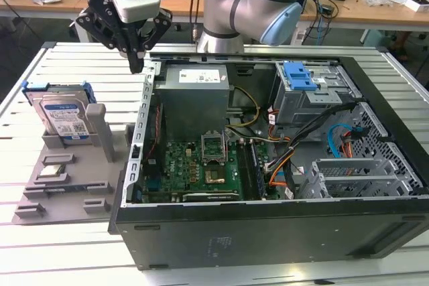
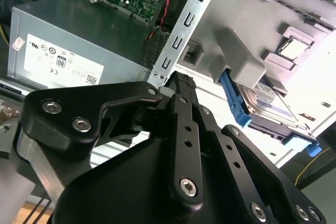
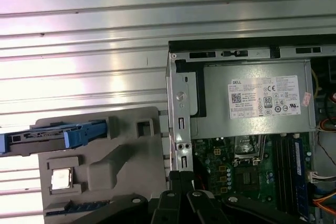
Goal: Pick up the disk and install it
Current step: 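Reach for the disk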
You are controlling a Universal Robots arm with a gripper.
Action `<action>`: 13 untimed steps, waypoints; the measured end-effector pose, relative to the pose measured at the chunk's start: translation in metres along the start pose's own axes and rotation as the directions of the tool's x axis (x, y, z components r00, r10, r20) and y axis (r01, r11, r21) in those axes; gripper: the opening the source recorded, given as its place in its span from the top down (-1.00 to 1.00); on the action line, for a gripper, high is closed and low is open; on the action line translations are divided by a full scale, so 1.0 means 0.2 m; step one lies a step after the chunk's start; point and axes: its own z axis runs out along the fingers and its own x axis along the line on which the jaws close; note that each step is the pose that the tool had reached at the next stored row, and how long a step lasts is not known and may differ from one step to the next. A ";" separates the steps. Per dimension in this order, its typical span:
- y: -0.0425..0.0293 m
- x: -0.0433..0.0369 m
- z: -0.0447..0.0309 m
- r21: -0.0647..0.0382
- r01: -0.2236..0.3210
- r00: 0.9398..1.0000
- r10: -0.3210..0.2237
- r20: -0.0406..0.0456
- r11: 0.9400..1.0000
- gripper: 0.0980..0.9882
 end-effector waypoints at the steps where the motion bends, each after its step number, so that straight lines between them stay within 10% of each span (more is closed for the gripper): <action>1: 0.000 0.003 0.000 0.000 0.000 1.000 0.000 0.000 1.000 0.98; 13: -0.004 0.050 -0.001 0.000 0.000 1.000 0.000 0.000 1.000 0.98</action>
